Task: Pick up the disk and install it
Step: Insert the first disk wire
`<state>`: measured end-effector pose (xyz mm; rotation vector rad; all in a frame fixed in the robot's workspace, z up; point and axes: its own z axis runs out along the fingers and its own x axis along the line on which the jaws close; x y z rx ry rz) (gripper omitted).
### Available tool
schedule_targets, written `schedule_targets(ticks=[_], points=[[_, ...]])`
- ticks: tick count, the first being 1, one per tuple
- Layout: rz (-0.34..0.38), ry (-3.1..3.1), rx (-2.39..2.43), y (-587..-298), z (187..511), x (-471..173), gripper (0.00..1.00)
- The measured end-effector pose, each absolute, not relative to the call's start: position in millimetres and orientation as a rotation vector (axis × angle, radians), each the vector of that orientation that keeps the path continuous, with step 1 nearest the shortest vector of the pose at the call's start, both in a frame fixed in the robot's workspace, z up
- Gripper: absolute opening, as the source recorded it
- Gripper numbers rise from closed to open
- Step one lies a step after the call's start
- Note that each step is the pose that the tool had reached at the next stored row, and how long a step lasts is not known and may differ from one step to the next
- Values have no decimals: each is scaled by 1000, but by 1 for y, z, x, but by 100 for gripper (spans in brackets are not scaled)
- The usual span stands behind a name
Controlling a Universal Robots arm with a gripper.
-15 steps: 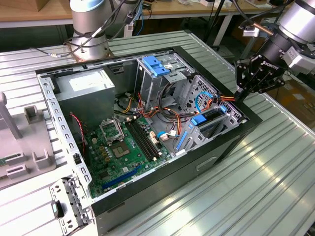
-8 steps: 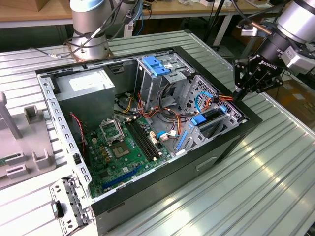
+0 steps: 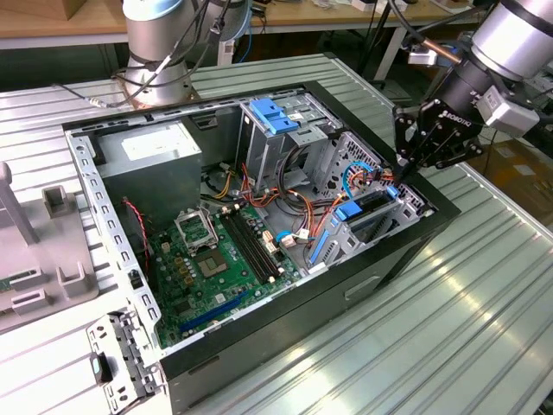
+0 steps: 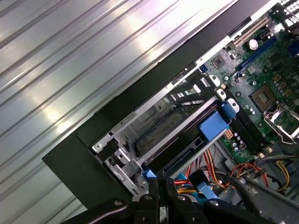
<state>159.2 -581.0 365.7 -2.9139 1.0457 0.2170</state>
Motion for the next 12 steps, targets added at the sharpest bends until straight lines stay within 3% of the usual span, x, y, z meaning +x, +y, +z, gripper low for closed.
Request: schedule_targets(ticks=[12], points=[[217,1087,-2893,-580,360,143,17]])
